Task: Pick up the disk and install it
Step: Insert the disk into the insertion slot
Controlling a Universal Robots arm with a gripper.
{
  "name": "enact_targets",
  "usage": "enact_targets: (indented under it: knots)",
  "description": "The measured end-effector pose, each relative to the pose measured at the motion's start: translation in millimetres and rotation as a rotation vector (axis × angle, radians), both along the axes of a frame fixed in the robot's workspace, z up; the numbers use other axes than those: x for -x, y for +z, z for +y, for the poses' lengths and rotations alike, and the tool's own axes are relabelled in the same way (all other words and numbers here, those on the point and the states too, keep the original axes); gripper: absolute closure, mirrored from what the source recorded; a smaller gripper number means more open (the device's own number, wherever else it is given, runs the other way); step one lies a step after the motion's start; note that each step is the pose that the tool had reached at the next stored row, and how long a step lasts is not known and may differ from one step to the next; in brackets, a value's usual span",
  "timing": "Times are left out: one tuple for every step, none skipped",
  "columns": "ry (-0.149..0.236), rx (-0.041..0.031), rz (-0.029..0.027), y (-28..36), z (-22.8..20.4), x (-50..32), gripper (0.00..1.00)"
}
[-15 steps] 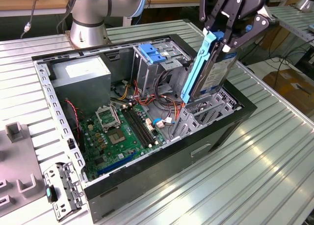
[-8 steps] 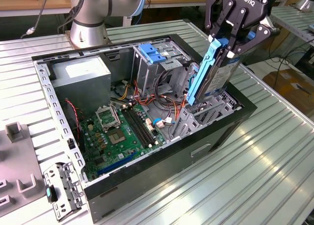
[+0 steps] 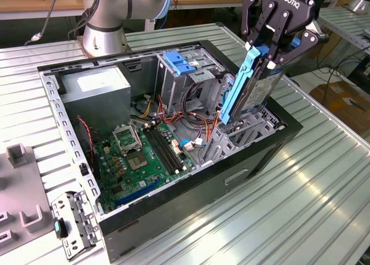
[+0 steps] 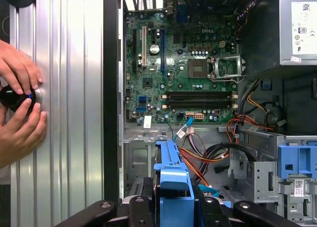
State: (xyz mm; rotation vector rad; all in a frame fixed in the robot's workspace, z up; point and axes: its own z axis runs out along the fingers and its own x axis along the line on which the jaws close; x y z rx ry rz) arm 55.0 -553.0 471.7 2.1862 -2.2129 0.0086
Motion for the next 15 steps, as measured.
enact_targets:
  knots:
    - [0.0, 0.0, 0.0, 0.0, 0.0, 0.0, 0.63]
    - [0.0, 0.0, 0.0, 0.0, 0.0, 0.0, 0.63]
    - [0.0, 0.0, 0.0, 0.0, 0.0, 0.0, 0.63]
    - [0.0, 0.0, 0.0, 0.0, 0.0, 0.0, 0.63]
    - [0.0, 0.0, -0.0002, -0.1, 0.0, 0.0, 0.63]
    - [0.0, -0.0003, -0.0018, -0.8, 0.0, -0.3, 0.63]
    - [0.0, -0.0001, -0.0032, -1.3, 0.0, -0.4, 0.63]
    - [0.0, 0.0, -0.0039, -2.5, 0.0, -1.0, 0.63]
    - [0.0, 0.0, -0.0048, -4.0, 0.0, -1.7, 0.63]
    - [0.0, 0.0003, -0.0062, -5.8, 0.0, -1.7, 0.63]
    - [0.002, 0.0002, -0.0063, -6.7, 0.0, -1.7, 0.63]
    - [0.006, 0.0001, -0.0064, -7.5, 0.0, -1.7, 0.63]
    - [0.011, 0.0001, -0.0063, -8.4, 0.0, -1.7, 0.63]
    - [0.011, 0.0002, -0.0063, -9.0, 0.0, -1.7, 0.63]
    - [0.011, 0.0001, -0.0064, -9.5, 0.0, -1.7, 0.63]
